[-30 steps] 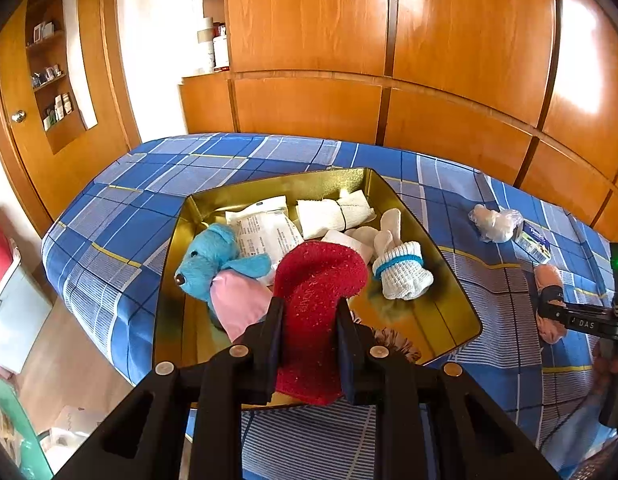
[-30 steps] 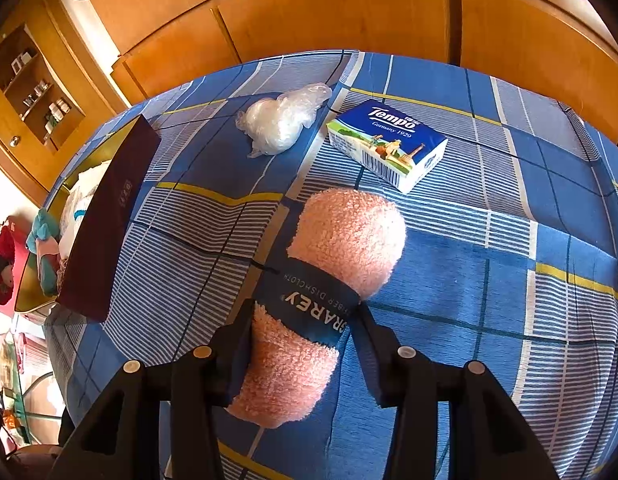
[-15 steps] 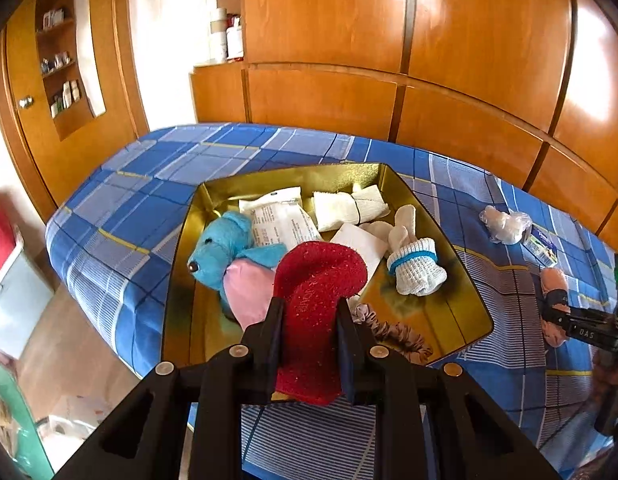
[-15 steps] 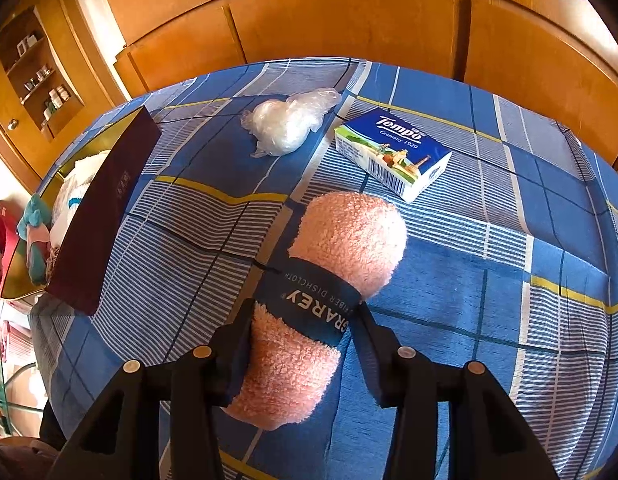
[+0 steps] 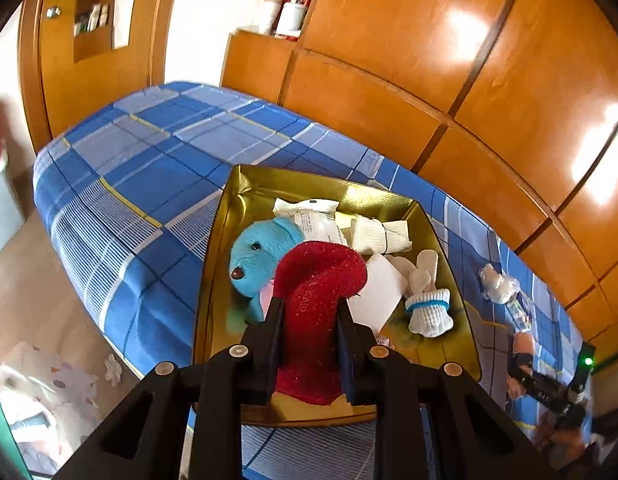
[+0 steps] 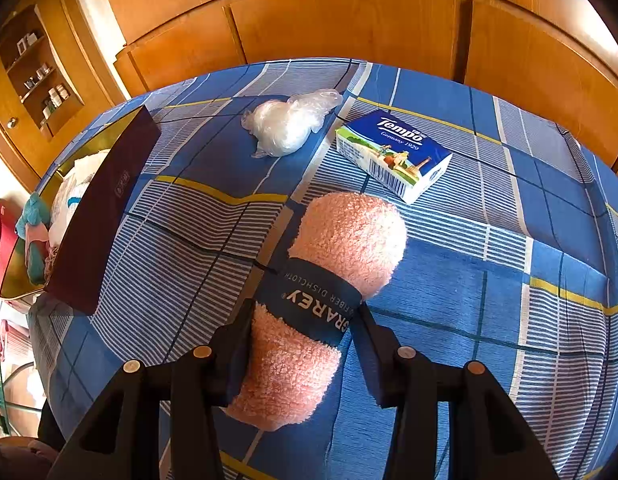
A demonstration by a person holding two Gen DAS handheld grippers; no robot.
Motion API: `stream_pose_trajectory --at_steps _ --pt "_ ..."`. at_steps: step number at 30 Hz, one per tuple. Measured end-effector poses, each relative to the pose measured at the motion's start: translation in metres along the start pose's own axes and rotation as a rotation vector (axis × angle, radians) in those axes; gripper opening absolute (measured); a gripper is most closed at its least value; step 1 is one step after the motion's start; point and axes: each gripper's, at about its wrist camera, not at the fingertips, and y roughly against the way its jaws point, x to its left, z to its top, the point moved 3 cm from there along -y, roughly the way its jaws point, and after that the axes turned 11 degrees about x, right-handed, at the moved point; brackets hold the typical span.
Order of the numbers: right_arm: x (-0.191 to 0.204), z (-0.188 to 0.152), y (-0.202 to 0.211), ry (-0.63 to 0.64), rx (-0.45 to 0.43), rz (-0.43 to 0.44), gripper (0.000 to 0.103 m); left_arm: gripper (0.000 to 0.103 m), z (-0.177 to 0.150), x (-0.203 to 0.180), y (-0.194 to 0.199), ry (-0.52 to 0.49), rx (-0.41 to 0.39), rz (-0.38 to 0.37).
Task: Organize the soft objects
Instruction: 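Lower the red sock into the gold tray with left tool while right holds the pink roll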
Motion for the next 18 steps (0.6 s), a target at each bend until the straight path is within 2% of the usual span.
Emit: stream_pose_trajectory --at_steps 4,9,18 --pt "0.0 0.0 0.0 0.001 0.001 0.0 0.047 0.024 0.011 -0.002 -0.015 0.029 0.047 -0.026" --pt "0.0 0.0 0.0 -0.001 0.0 0.002 0.047 0.024 0.031 -0.026 -0.028 0.016 0.063 -0.087" --pt "0.0 0.0 -0.001 0.001 0.001 0.001 0.047 0.028 0.059 -0.04 -0.086 0.019 0.121 0.014"
